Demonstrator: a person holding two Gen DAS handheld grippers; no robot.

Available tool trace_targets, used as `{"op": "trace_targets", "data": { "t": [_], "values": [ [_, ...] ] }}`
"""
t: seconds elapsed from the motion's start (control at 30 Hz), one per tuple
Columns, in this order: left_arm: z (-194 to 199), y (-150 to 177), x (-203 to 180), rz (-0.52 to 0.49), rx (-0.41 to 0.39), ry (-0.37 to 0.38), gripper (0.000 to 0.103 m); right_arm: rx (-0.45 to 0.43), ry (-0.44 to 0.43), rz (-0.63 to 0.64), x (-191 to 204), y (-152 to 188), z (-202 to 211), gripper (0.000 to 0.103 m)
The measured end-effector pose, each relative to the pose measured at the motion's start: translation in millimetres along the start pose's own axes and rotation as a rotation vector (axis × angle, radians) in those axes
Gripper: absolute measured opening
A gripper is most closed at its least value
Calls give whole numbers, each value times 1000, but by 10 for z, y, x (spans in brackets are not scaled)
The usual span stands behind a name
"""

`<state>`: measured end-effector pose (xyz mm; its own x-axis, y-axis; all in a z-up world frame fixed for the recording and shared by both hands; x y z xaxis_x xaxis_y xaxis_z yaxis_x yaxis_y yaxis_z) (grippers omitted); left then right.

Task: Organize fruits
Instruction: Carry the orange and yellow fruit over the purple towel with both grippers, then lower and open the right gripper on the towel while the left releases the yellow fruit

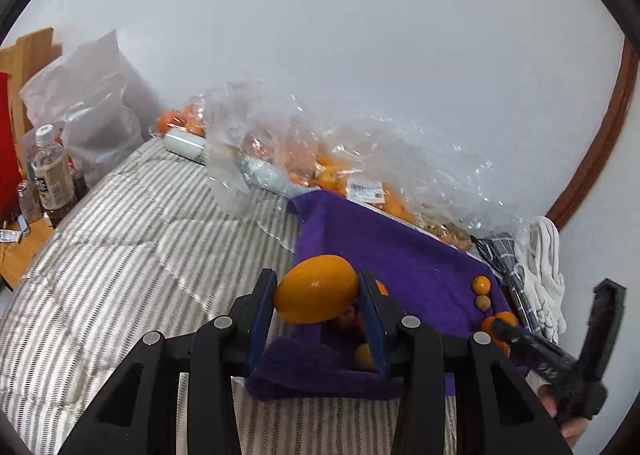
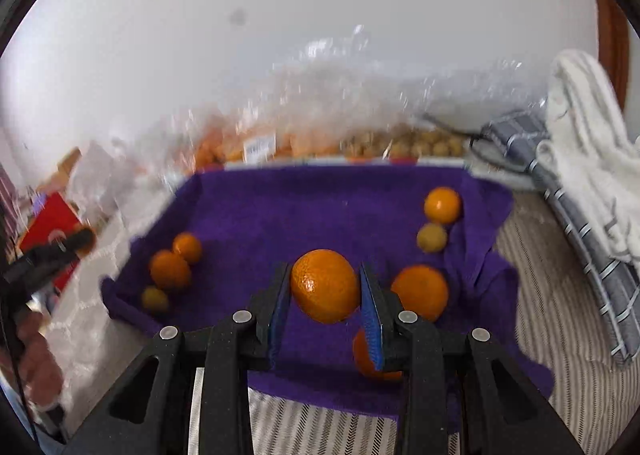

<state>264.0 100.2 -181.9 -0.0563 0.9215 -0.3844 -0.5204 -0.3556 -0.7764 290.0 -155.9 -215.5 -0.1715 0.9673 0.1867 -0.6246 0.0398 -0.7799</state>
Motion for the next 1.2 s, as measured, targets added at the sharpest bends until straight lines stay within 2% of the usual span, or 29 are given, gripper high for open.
{"op": "trace_targets", "data": {
  "t": [0.1, 0.33, 0.53, 0.87, 1.2],
  "values": [
    [-54, 81, -82, -12, 37, 20, 39, 24, 2, 36, 70, 83, -65, 33],
    [-217, 303, -223, -59, 110, 13, 39, 46, 0, 87, 200, 191, -113, 33],
    [-267, 341, -318, -167, 63, -40, 39, 78, 3, 64, 190, 244, -182, 33],
    [-380, 433, -408, -234, 82, -58, 39, 113, 15, 54, 187, 295, -242, 33],
    [-403, 435, -398, -211, 82, -49, 39, 121, 25, 70, 207, 327, -280, 33]
  ]
}}
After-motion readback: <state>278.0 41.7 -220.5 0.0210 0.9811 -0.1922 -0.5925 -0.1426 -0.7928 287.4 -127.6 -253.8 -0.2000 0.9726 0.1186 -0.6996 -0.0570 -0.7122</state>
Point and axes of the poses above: each gripper's, at about its wrist camera, not at the fingertips, and z roughly against the way its jaws point, x to its left, y to its underside, the point moved 9 cm from there along -z, roughly the way its jaws point, and after that the axes turned 7 degrees about -x, right-handed, at the moved point
